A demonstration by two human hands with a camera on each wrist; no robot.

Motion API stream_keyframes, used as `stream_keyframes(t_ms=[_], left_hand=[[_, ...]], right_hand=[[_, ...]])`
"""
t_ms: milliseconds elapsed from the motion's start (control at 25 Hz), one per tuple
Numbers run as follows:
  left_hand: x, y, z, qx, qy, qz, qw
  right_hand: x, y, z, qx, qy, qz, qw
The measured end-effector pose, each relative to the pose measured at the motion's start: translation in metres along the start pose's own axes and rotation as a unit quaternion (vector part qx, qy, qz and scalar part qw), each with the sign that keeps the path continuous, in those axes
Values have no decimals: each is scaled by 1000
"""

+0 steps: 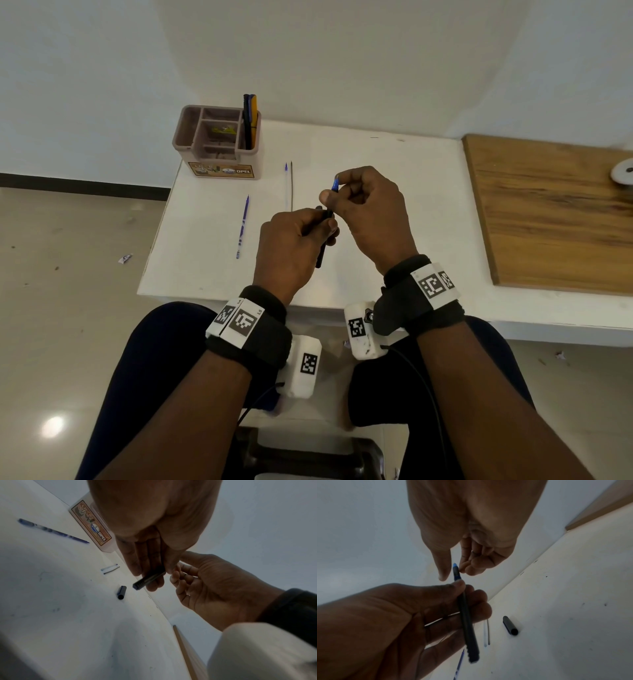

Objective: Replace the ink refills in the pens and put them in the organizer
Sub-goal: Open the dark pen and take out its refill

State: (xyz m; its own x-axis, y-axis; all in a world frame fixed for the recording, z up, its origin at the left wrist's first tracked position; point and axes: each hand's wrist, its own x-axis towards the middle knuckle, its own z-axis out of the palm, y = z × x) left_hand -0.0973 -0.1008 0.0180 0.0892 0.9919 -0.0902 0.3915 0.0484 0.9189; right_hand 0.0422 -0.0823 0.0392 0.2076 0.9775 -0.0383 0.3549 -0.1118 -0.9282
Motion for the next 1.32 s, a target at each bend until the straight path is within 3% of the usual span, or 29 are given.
stream_keyframes(t_ms=[840, 1320], left_hand=[[2, -3, -1, -14, 10, -18, 1000], [3, -3, 0, 4, 5, -10, 1000]], right_hand=[[0, 7, 5, 33, -38, -3, 999], [0, 7, 6, 11, -18, -23, 1000]])
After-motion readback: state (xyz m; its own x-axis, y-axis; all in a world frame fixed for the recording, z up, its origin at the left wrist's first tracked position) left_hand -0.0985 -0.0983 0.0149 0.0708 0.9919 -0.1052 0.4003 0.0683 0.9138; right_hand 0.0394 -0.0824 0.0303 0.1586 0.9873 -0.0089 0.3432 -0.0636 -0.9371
